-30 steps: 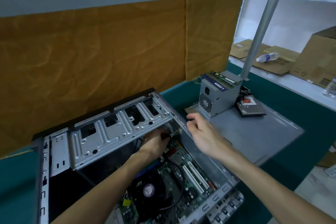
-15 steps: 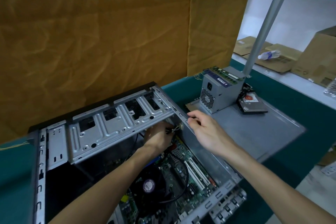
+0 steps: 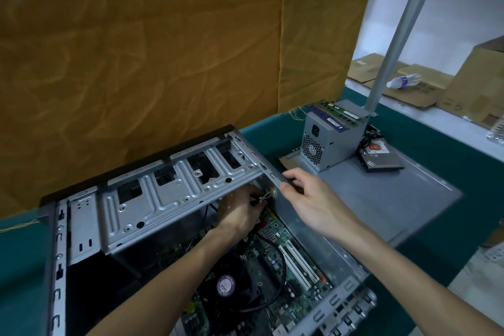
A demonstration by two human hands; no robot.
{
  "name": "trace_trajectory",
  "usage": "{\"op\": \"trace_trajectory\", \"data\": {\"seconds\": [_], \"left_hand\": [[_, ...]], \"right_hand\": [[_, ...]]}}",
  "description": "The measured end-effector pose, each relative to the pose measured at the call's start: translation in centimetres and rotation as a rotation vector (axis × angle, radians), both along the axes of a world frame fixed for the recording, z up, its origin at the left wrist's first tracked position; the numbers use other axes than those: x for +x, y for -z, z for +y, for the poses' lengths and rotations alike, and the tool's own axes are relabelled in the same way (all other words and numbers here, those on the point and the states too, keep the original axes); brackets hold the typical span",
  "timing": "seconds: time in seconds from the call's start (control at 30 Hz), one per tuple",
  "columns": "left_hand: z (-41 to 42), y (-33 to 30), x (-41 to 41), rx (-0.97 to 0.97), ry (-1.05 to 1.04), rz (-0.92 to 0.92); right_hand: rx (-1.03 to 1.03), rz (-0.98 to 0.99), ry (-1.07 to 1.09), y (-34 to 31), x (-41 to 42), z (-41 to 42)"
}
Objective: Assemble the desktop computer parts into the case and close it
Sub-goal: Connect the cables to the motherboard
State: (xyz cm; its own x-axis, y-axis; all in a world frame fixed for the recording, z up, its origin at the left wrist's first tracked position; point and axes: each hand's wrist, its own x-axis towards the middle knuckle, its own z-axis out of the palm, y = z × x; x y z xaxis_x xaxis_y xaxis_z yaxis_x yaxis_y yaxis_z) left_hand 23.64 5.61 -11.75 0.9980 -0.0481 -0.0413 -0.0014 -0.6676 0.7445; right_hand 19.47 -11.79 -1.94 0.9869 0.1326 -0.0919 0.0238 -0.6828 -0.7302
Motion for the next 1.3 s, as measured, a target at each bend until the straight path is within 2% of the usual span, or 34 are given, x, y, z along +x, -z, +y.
{"op": "trace_trajectory", "data": {"seconds": [0.57, 1.3], "left_hand": [[-0.4, -0.76, 0.05, 0.14, 0.056, -0.064], [-0.45, -0.89, -0.34, -0.011, 0.042, -0.052]], "right_hand": [[-0.017, 0.001, -0.001, -0.08, 0.05, 0.06], [-0.028, 0.001, -0.005, -0.15, 0.06, -0.08]]}}
